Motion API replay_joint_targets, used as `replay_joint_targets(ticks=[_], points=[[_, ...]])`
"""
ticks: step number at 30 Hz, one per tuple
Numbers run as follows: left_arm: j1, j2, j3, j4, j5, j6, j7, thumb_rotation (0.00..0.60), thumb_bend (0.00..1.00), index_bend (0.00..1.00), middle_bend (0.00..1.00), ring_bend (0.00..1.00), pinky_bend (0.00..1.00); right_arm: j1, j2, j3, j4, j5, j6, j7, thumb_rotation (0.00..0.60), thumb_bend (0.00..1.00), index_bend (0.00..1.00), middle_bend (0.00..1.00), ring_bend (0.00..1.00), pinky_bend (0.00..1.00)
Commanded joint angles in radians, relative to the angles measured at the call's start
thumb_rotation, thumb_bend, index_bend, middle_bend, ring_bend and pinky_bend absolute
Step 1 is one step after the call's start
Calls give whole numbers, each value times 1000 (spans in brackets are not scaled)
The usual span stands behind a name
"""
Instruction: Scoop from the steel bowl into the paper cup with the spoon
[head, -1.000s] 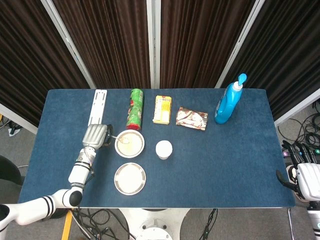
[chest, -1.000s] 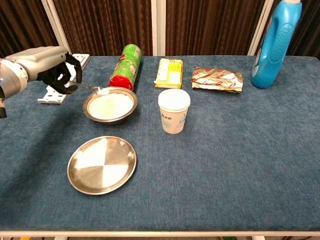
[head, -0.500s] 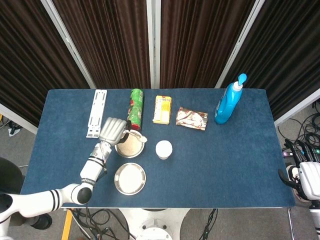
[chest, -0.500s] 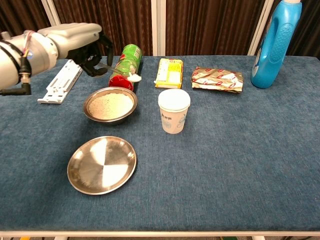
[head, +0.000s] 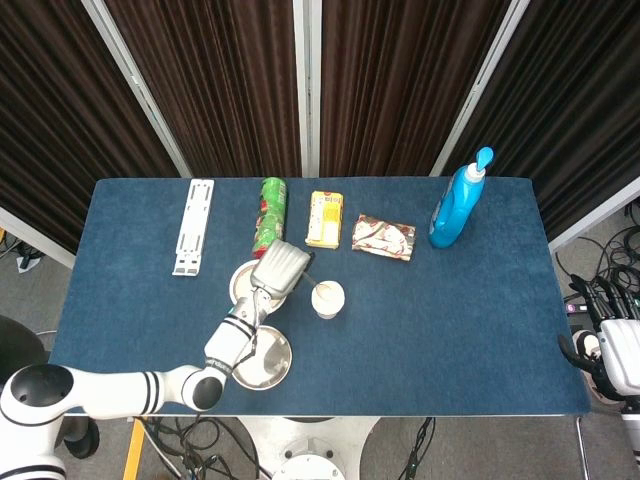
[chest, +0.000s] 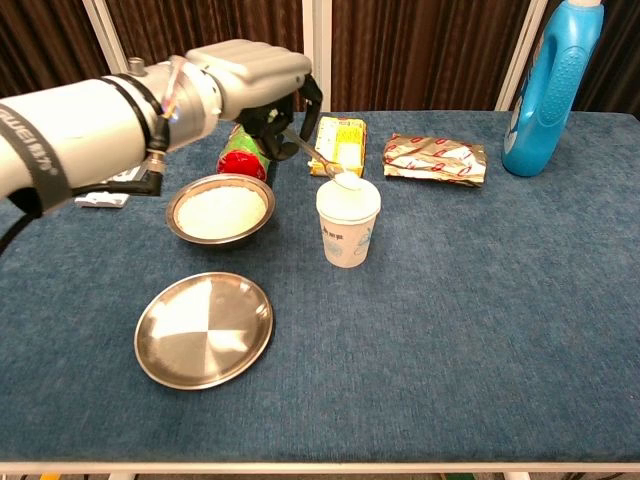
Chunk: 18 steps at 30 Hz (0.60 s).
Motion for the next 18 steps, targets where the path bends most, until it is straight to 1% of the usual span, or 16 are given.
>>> replay_joint_targets(ticks=[1,5,9,18], points=[[-34,-29,27,29,10,36,65,600,481,619,947,923,1000,0,1,1,-1,3,-1,0,600,254,0,179,0,0],[-57,-63,62,77,59,92,135,600,481,619,947,923,1000,-1,0,0,2,3,1,5,600,254,0,179,0,0],[-60,-83,91,95,103,150,194,600,481,619,948,923,1000,-5,1,0,5,3,7,10,600,254,0,179,0,0],[-57,-115,186,153,246,240,339,600,480,617,943,922,1000,-13,-1,-4,11,-2,18,20,600,254,0,179,0,0]])
